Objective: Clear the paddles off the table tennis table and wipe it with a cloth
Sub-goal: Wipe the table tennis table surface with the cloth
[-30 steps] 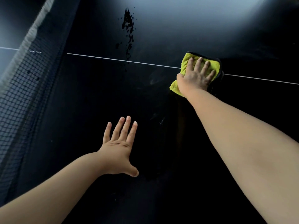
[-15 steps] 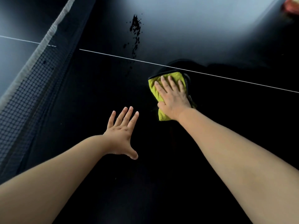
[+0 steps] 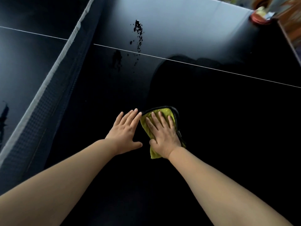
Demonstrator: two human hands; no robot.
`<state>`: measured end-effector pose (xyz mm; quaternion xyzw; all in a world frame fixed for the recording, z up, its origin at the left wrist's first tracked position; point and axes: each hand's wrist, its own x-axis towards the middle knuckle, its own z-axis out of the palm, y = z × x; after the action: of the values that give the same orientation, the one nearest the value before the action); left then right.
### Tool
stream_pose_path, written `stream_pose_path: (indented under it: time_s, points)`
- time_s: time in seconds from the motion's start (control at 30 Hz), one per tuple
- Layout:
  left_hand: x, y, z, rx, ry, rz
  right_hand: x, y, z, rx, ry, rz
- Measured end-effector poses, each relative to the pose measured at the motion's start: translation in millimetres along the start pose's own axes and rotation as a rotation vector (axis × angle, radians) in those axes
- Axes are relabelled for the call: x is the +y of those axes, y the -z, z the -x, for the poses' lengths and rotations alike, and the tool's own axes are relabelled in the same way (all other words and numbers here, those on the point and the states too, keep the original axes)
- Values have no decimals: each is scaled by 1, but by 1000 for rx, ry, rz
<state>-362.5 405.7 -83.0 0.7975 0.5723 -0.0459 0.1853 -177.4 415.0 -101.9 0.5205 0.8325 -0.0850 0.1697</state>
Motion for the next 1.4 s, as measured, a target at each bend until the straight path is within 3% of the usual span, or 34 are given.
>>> stream_pose_path:
  time_s: [0.27,0.53,0.7,0.97,1.17,1.4]
  points:
    - [-24,-24,106,-18,53,41,-85,-38,102,9,-87,-35]
    - [-41,-27,158,-26,96,17,-164,-69,177,94,-212,-65]
    - [-57,-17,170,-29,170,-14,-220,-75,192,47,-465,-172]
    - [-88,3,148,-48,225,-3,-230,-37,81,131,-924,-470]
    - [-112,11,98,-96,311,29,-165,3,-34,122,-1007,-539]
    - [-137,39,8,-129,291,36,-87,43,-150,149,-1053,-528]
